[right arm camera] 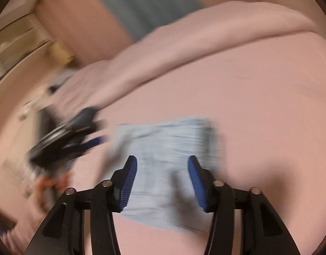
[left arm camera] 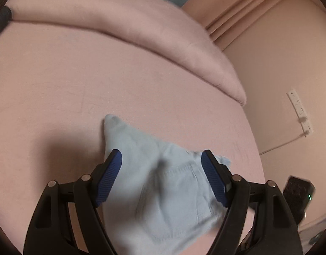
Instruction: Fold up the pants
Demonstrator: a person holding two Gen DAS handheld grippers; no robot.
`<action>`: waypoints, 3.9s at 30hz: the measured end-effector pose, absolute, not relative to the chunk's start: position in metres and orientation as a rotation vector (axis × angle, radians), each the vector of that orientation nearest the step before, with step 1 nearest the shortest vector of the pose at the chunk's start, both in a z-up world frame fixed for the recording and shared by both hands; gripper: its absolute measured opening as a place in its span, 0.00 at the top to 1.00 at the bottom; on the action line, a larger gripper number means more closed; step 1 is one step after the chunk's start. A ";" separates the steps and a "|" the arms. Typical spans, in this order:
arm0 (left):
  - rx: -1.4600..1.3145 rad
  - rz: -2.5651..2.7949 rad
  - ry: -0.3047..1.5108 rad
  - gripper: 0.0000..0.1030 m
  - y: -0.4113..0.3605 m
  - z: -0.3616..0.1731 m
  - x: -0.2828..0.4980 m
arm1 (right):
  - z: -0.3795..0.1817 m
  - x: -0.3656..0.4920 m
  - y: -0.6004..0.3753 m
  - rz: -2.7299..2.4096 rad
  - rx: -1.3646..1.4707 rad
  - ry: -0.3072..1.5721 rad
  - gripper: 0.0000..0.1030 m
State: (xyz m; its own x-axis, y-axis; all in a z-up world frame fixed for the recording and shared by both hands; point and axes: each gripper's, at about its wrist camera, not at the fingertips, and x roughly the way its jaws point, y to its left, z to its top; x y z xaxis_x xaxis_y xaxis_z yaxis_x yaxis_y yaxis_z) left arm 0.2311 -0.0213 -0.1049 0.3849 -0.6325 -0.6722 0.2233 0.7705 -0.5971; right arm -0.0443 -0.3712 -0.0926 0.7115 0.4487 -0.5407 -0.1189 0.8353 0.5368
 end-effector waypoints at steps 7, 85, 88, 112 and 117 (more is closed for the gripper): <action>-0.619 -0.495 1.145 0.28 -0.016 -0.153 0.281 | -0.143 -0.006 -0.356 0.226 0.328 0.903 1.00; 0.020 -0.317 1.015 0.02 -0.054 -0.171 0.146 | -0.122 -0.078 -0.333 0.295 0.219 0.778 0.61; -0.006 -0.302 0.984 0.03 -0.045 -0.164 0.136 | -0.102 -0.071 -0.336 0.272 0.216 0.691 0.61; -0.421 -0.409 1.021 0.06 0.040 -0.176 0.131 | -0.168 -0.027 -0.398 0.310 0.618 0.880 0.34; -0.447 -0.495 1.030 0.26 0.035 -0.180 0.139 | -0.170 -0.006 -0.390 0.371 0.607 0.873 0.34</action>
State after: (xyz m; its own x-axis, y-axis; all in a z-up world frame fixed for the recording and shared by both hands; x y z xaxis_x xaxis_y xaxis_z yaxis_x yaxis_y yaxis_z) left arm 0.1387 0.0351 -0.1799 0.4247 -0.5826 -0.6929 0.1769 0.8041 -0.5676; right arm -0.0065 -0.3902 -0.1699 0.5960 0.5352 -0.5987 -0.0590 0.7727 0.6320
